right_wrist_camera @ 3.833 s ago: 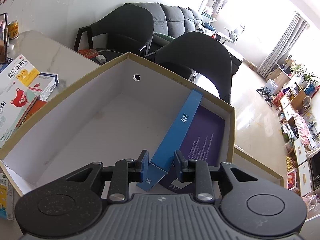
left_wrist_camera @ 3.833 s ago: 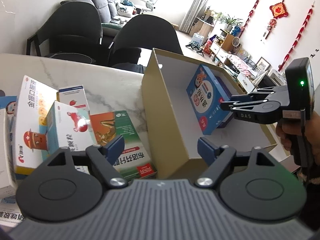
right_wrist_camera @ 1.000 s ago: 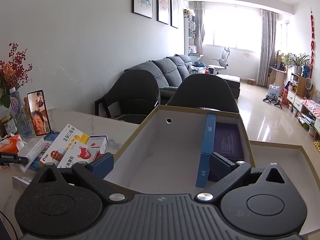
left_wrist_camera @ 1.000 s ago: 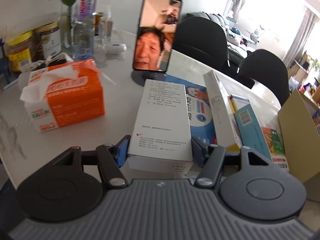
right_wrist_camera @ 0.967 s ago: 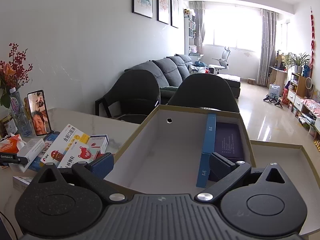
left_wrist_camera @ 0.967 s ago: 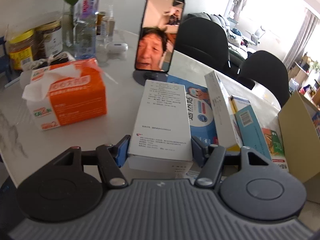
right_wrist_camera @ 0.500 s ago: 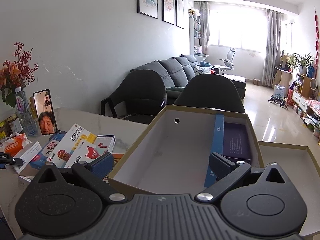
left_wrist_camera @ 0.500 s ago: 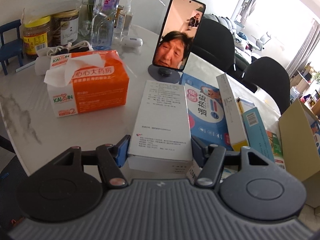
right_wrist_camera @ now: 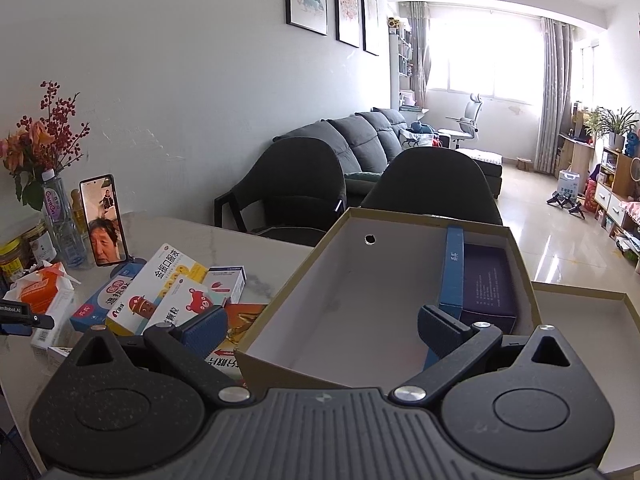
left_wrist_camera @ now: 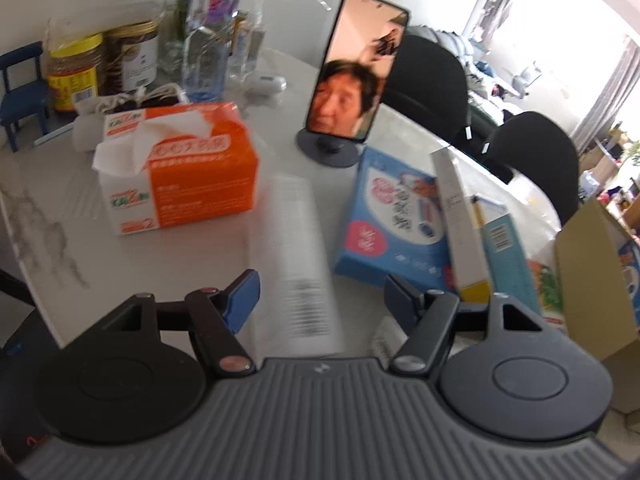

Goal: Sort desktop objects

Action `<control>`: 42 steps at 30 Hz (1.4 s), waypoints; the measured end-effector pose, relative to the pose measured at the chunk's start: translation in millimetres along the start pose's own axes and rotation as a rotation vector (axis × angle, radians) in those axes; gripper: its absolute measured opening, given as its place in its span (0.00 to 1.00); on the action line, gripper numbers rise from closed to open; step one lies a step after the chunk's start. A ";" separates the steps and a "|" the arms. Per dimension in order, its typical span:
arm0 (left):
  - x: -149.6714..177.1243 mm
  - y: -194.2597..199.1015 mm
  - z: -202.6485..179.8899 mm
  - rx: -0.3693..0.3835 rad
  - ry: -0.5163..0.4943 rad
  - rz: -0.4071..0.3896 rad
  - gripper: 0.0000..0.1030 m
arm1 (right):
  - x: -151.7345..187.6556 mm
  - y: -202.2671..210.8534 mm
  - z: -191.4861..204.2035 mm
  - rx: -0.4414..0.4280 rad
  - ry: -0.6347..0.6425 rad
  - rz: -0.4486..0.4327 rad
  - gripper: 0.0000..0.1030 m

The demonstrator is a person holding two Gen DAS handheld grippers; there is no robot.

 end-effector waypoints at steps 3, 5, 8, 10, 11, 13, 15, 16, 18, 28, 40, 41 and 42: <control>-0.7 1.2 -18.0 0.056 -0.016 0.007 0.67 | 0.2 -1.4 0.0 -0.001 0.002 0.003 0.99; 0.4 0.6 -33.0 0.096 -0.034 0.017 0.67 | 0.3 -2.3 0.4 -0.001 0.002 0.004 0.99; 4.8 -6.3 -52.4 0.137 -0.060 0.047 0.66 | 0.8 -3.4 0.3 -0.004 -0.002 0.006 0.99; 8.2 -12.7 -62.4 0.158 -0.070 0.069 0.62 | 1.0 -4.4 0.2 -0.004 -0.002 0.008 0.99; 9.7 -16.3 -67.8 0.166 -0.078 0.079 0.61 | 1.1 -4.9 0.2 -0.004 -0.002 0.009 0.99; 12.2 -23.1 -77.5 0.177 -0.093 0.096 0.59 | 1.4 -5.5 -0.3 -0.006 -0.002 0.011 0.99; 14.4 -30.9 -86.6 0.185 -0.105 0.111 0.54 | 1.7 -6.2 -0.9 -0.008 -0.002 0.012 0.99; 15.6 -35.1 -90.2 0.188 -0.106 0.122 0.53 | 2.1 -6.9 -1.2 -0.009 -0.003 0.013 0.99; 18.3 -42.5 -96.3 0.194 -0.105 0.142 0.49 | 2.6 -8.3 -2.2 -0.011 -0.008 0.014 0.99; 29.4 -66.1 -115.6 0.167 -0.134 0.165 0.45 | 4.8 -13.8 -6.3 -0.021 -0.025 0.020 0.99; 27.3 -69.7 -110.6 0.122 -0.139 0.142 0.41 | 7.3 -15.5 -0.7 -0.045 -0.029 0.023 0.99; 26.5 -68.9 -109.6 0.108 -0.141 0.132 0.34 | 7.1 -14.8 -0.6 -0.045 -0.029 0.021 0.99; 25.7 -68.2 -108.6 0.098 -0.141 0.123 0.34 | 7.0 -14.1 -0.5 -0.045 -0.029 0.020 0.99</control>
Point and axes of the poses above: each gripper's, at about its wrist camera, not at the fingertips, and y roughly against the way its jaws point, z to its left, x to its underside, the point moved 10 cm from there along -y, roughly the way its jaws point, and after that the axes turned 14 degrees about y, right-handed, at the moved point
